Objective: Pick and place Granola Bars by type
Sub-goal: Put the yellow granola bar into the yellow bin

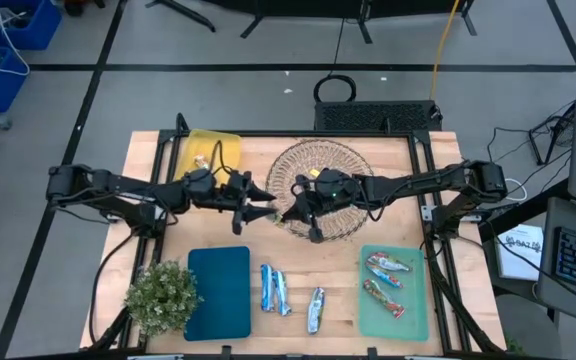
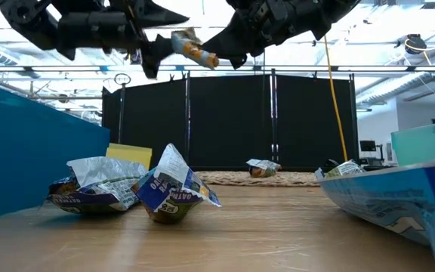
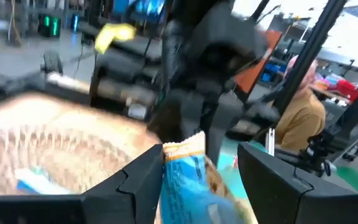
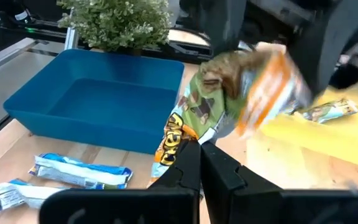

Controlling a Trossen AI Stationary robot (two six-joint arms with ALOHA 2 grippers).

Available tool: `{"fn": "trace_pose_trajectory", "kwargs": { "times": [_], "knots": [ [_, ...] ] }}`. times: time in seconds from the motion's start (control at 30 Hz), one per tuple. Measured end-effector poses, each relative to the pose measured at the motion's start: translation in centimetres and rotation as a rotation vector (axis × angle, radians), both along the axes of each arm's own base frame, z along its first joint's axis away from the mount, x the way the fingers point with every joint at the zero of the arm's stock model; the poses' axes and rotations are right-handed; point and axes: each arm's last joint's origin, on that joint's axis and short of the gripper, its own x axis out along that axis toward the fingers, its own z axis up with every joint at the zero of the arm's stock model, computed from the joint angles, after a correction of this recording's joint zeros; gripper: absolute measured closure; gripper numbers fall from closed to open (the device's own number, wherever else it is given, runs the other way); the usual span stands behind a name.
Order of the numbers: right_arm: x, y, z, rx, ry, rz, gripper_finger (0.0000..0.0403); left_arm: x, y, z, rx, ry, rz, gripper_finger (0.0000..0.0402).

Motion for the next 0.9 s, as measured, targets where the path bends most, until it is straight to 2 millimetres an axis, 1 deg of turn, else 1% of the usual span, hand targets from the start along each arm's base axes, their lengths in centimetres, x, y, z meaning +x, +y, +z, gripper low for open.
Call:
{"fn": "trace_pose_trajectory", "kwargs": {
  "times": [0.13, 0.27, 0.47, 0.7, 0.9],
  "knots": [
    [0.1, -0.1, 0.2, -0.023, -0.018, -0.045, 0.0403, -1.2, 0.3, 1.2, 0.02, -0.005, 0.019, 0.0192],
    [0.2, -0.4, 0.4, -0.043, -0.046, -0.071, 0.0403, -2.1, 0.4, 1.6, 0.029, 0.034, 0.091, 0.0192],
    [0.4, -0.4, 0.9, -0.054, -0.104, -0.069, 0.0403, -1.9, 0.5, 1.3, 0.039, 0.048, 0.115, 0.0192],
    [0.3, -0.4, 0.9, -0.056, -0.103, -0.071, 0.0403, -1.9, 0.6, 1.2, 0.047, 0.058, 0.157, 0.0192],
    [0.4, -0.6, 0.9, -0.081, -0.098, -0.141, 0.0403, -1.9, 0.6, 1.3, 0.047, 0.05, 0.158, 0.0192]
  ]
}}
